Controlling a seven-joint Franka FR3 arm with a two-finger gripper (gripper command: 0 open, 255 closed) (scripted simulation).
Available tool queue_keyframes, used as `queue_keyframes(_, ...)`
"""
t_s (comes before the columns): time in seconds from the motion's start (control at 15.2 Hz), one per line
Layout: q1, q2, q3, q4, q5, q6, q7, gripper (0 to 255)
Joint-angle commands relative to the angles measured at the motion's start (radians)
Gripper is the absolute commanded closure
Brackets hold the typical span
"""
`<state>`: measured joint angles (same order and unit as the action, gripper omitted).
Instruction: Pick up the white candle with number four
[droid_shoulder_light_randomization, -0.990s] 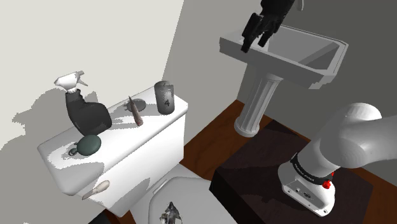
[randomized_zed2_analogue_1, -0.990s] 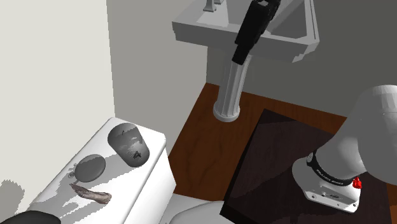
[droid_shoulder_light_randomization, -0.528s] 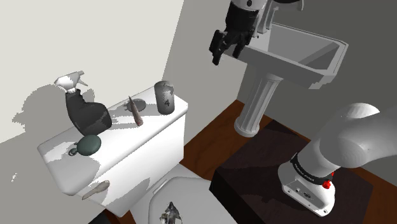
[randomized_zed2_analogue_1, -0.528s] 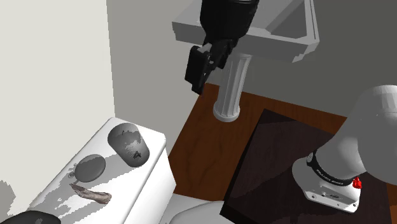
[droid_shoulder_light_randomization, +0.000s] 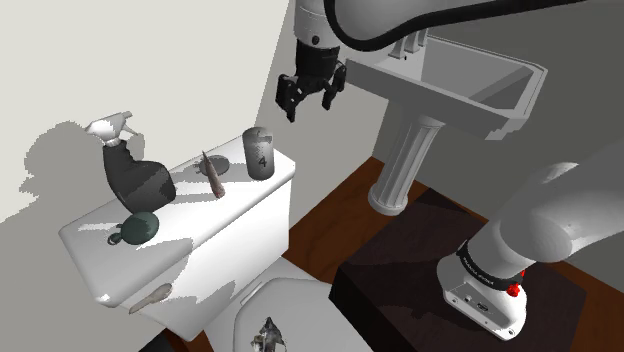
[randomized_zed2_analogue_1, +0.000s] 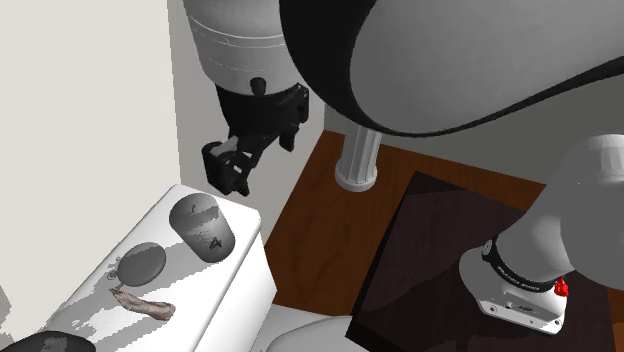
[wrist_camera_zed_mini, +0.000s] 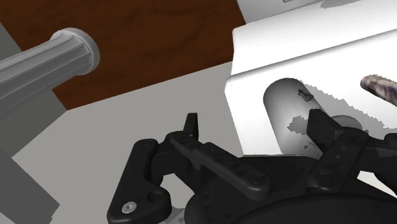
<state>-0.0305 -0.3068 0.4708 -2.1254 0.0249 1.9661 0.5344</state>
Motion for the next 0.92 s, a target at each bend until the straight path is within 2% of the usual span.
queue_keyframes(0.0,-0.009,0.077,0.042,0.039,-0.042,0.021,0.07,0)
queue_keyframes(0.26,-0.012,0.259,0.111,0.151,-0.162,0.036,0.22,0)
queue_keyframes(0.53,0.027,0.458,0.139,0.292,-0.303,0.016,0.366,0)
queue_keyframes(0.86,0.037,0.484,0.131,0.265,-0.326,0.061,0.389,0)
